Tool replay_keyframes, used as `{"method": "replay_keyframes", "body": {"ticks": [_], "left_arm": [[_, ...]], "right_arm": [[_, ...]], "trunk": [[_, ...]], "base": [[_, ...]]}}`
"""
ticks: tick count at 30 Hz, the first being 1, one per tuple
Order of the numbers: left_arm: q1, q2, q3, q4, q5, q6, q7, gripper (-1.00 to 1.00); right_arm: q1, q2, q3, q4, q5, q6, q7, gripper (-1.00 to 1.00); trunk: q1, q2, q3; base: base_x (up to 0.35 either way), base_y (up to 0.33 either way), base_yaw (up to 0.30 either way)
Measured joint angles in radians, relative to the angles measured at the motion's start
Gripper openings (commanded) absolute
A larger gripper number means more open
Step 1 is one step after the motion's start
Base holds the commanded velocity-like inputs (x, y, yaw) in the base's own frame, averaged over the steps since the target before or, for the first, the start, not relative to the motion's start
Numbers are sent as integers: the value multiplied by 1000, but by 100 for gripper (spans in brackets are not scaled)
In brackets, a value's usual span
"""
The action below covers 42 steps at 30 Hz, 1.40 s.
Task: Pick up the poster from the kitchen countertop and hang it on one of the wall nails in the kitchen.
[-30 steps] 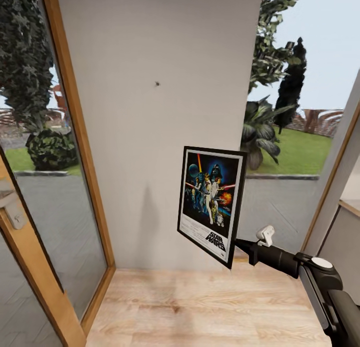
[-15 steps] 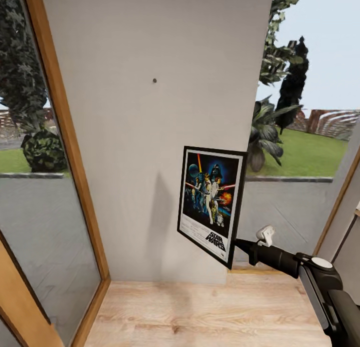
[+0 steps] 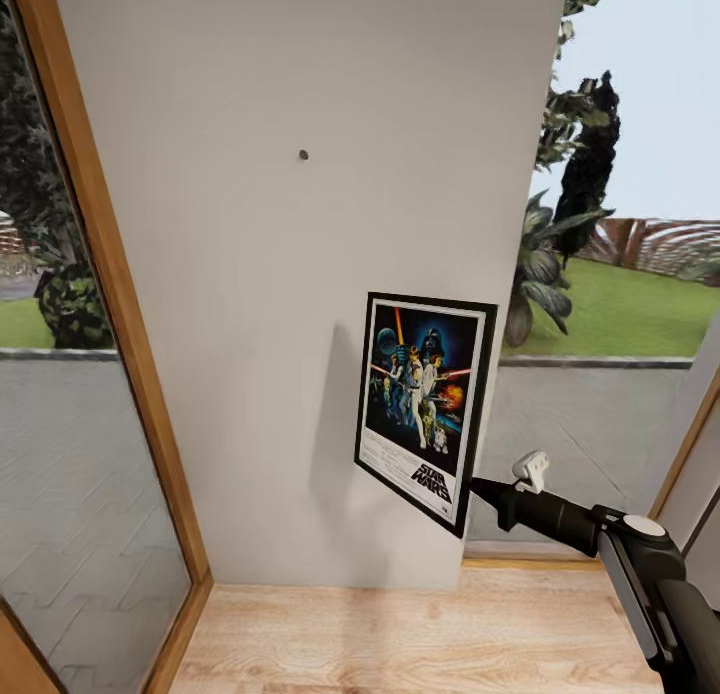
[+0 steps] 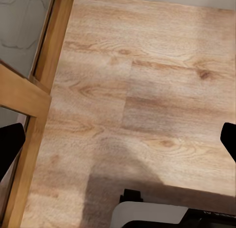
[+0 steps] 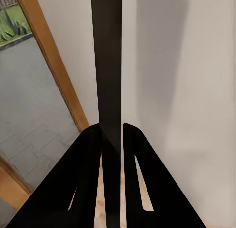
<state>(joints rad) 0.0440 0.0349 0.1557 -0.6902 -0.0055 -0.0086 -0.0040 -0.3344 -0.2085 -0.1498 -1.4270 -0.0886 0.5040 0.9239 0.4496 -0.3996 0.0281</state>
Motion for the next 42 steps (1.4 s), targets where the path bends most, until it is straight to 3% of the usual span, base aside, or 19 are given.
{"method": "replay_keyframes", "body": {"ticks": [3,4,7,13,22,25,26,27,28,30,31,32,35,36,38,40,42], "left_arm": [[0,0,0,1,1,-1,-1,100],[0,0,0,24,3,-7,-2,100],[0,-1,0,33,3,-27,-2,100],[0,-1,0,38,3,-49,-2,100],[0,-1,-1,39,3,-51,-2,100],[0,-1,-2,39,3,-51,-2,100],[0,-1,-2,39,3,-51,-2,100],[0,-1,-2,39,3,-51,-2,100],[0,-1,-2,39,3,-51,-2,100],[0,-1,-2,39,3,-51,-2,100],[0,-1,-2,39,3,-51,-2,100],[0,-1,-2,39,3,-51,-2,100],[0,-1,-3,39,3,-51,-3,100],[0,-1,-5,39,2,-51,-3,100],[0,-1,-5,39,2,-51,-3,100],[0,-1,-5,39,1,-51,-3,100],[0,-1,-5,39,1,-51,-3,100]], "right_arm": [[0,-1,-1,-4,-1,0,2,-100],[0,-1,0,-15,-10,4,87,-100],[-1,-1,-4,-31,-6,4,133,-100],[-15,2,-3,-89,-11,18,162,-100],[-112,7,7,-103,-17,114,209,-100],[-165,8,54,-103,-17,145,218,-100],[-220,8,114,-104,-22,217,222,-100],[-238,8,128,-104,-17,229,222,-100],[-292,20,150,-104,-21,266,223,-100],[-341,33,159,-103,-16,297,225,-100],[-404,41,169,-102,-15,352,227,-100],[-427,43,176,-101,-14,368,228,-100],[-498,47,227,-100,-15,413,229,-100],[-598,68,299,-92,-11,458,229,-100],[-670,75,299,-79,-25,468,230,-100],[-729,80,303,-45,-70,476,229,-100],[-755,81,305,-23,-103,478,226,-100]], "trunk": [[0,0,0],[0,0,0],[0,0,0],[0,0,0],[0,0,0],[0,0,0],[0,0,0],[0,0,0],[0,0,0],[0,0,0],[0,0,0],[0,0,0],[0,0,0],[0,1,0],[0,0,0],[0,0,0],[0,0,0]], "base": [[6,0,0],[1,0,0],[0,0,0],[0,0,0],[0,0,0],[0,0,0],[0,0,0],[0,0,0],[0,0,0],[0,0,0],[0,0,0],[0,0,0],[0,0,0],[0,0,0],[0,0,0],[0,0,0],[0,0,0]]}}
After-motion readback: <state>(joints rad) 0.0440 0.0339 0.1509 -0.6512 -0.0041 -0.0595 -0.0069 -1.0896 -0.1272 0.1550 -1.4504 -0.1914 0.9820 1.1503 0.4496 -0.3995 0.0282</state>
